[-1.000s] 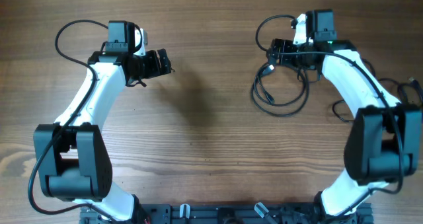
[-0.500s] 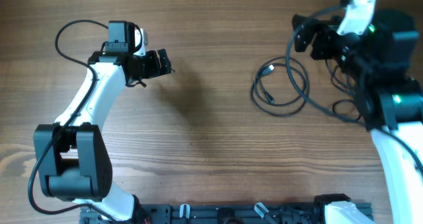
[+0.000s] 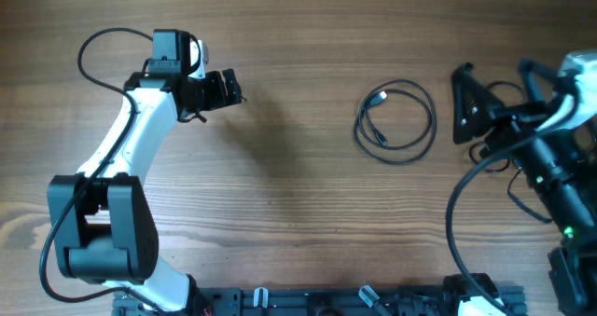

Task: Untangle cables

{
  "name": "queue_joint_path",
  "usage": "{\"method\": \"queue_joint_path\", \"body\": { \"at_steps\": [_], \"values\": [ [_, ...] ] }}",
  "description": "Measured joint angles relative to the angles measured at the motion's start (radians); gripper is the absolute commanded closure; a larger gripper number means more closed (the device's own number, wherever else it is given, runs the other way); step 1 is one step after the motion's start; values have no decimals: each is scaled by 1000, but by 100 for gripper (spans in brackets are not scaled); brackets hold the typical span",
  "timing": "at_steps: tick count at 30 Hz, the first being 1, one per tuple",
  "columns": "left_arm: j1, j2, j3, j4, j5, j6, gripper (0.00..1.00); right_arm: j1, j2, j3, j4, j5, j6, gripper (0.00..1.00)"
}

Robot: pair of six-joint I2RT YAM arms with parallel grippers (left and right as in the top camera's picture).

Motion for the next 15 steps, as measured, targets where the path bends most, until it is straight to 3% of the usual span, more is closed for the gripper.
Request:
{"method": "queue_joint_path", "body": {
  "at_steps": [7, 11, 15],
  "values": [
    [0, 0, 0, 1, 0, 0, 0, 0, 26, -4, -367, 0, -4, 0],
    [0, 0, 0, 0, 0, 0, 0, 0, 15, -4, -496, 0, -4, 0],
    [0, 0, 0, 0, 0, 0, 0, 0, 6, -4, -515, 0, -4, 0]
  ]
}}
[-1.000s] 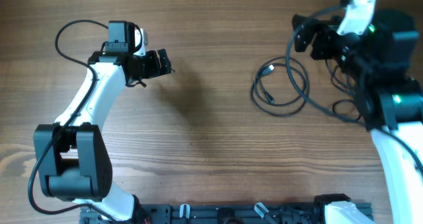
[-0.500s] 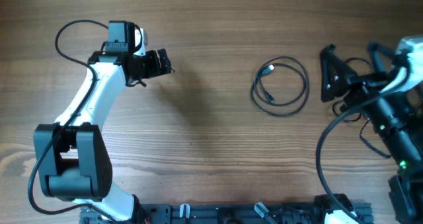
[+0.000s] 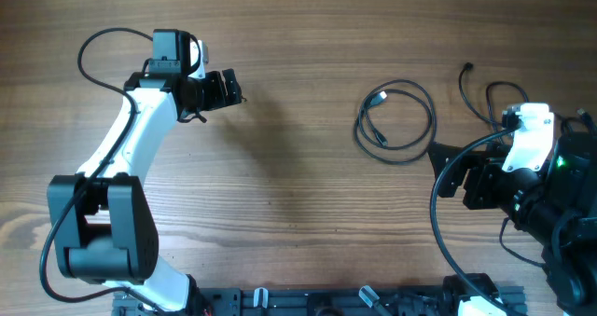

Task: Untangle cables

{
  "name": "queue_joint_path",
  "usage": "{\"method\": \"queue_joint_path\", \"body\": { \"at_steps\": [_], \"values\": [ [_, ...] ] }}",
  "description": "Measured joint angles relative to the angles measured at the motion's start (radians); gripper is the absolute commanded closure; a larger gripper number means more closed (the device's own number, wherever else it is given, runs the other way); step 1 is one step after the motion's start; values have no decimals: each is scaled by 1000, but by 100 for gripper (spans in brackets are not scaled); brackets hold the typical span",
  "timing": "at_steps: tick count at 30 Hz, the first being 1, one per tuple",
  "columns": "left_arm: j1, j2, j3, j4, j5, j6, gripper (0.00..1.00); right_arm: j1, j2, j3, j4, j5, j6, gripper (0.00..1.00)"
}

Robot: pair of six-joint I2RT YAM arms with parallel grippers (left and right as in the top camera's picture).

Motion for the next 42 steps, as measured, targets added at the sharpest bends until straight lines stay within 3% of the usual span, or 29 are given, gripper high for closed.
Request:
{"method": "queue_joint_path", "body": {
  "at_steps": [23, 27, 32, 37, 42],
  "values": [
    [0, 0, 0, 0, 0, 0, 0, 0, -105, 0, 2, 32, 0, 0],
    [0, 0, 0, 0, 0, 0, 0, 0, -162, -34, 81, 79, -3, 0],
    [0, 0, 0, 0, -2, 0, 0, 0, -315, -291, 354, 105, -3, 0],
    [0, 0, 0, 0, -3, 0, 0, 0, -525, -644, 755, 101, -41, 0],
    [0, 0, 0, 0, -3, 0, 0, 0, -702, -993, 1397, 11, -157, 0]
  ]
}}
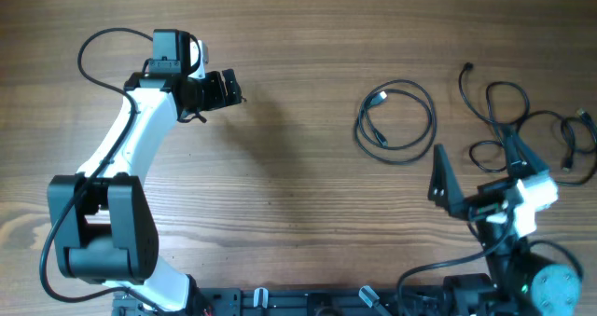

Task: Untangle cables

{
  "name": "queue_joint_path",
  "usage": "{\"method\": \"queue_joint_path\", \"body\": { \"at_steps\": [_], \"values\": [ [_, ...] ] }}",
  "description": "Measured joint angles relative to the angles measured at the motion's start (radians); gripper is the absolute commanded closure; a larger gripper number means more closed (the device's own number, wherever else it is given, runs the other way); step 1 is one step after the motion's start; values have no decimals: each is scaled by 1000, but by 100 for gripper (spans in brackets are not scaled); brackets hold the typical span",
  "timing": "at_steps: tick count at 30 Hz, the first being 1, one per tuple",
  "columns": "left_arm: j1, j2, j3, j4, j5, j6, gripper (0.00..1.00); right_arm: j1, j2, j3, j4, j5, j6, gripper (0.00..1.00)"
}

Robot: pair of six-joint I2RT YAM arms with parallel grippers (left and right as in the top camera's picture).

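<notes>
A black cable with a silver plug lies in a neat coil point(396, 120) right of the table's middle. Further right, a tangle of black cables point(522, 125) spreads in several loops toward the right edge. My right gripper point(476, 148) stands open just in front of that tangle. Its fingers point(441, 181) are spread wide and hold nothing. Far off at the upper left, my left gripper point(235, 89) hangs over bare wood with nothing in it. From overhead I cannot make out how its jaws stand.
The wooden table point(289, 185) carries only the cables. A black rail point(326, 302) with clips runs along the front edge. The left arm's own cable point(93, 50) loops above its wrist.
My right arm has drawn back toward the front edge, so all of the tangle on the right now shows. The gripper is still open. The left arm and the coil have not moved.
At first my right gripper was over the tangle at the far right, hiding most of it. Then it was nearer the front, beside the coil's lower right. Now it is nearer the front edge, and the tangle lies uncovered. The left arm stayed put.
</notes>
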Motion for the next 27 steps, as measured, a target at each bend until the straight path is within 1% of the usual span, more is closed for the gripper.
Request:
{"method": "queue_joint_path", "body": {
  "at_steps": [1, 2, 3, 5, 6, 8, 10, 19, 20, 27],
  "values": [
    [0, 0, 0, 0, 0, 0, 0, 0, -21, -37, 67, -5, -8, 0],
    [0, 0, 0, -1, 0, 0, 0, 0, -53, -107, 196, -14, -24, 0],
    [0, 0, 0, -1, 0, 0, 0, 0, -91, -164, 285, -19, -39, 0],
    [0, 0, 0, 0, 0, 0, 0, 0, -110, -251, 476, -26, -69, 0],
    [0, 0, 0, 1, -1, 0, 0, 0, -116, -280, 503, -29, -84, 0],
    [0, 1, 0, -1, 0, 0, 0, 0, -117, -315, 488, -30, -116, 0],
    [0, 1, 0, 0, 0, 0, 0, 0, -117, -313, 430, -33, -128, 0],
    [0, 1, 0, 1, -1, 0, 0, 0, -118, -314, -138, -38, -154, 0],
    [0, 1, 0, 0, -1, 0, 0, 0, -117, -315, -182, -37, -156, 0],
    [0, 1, 0, 0, 0, 0, 0, 0, -117, -315, -184, -37, -160, 0]
  ]
}}
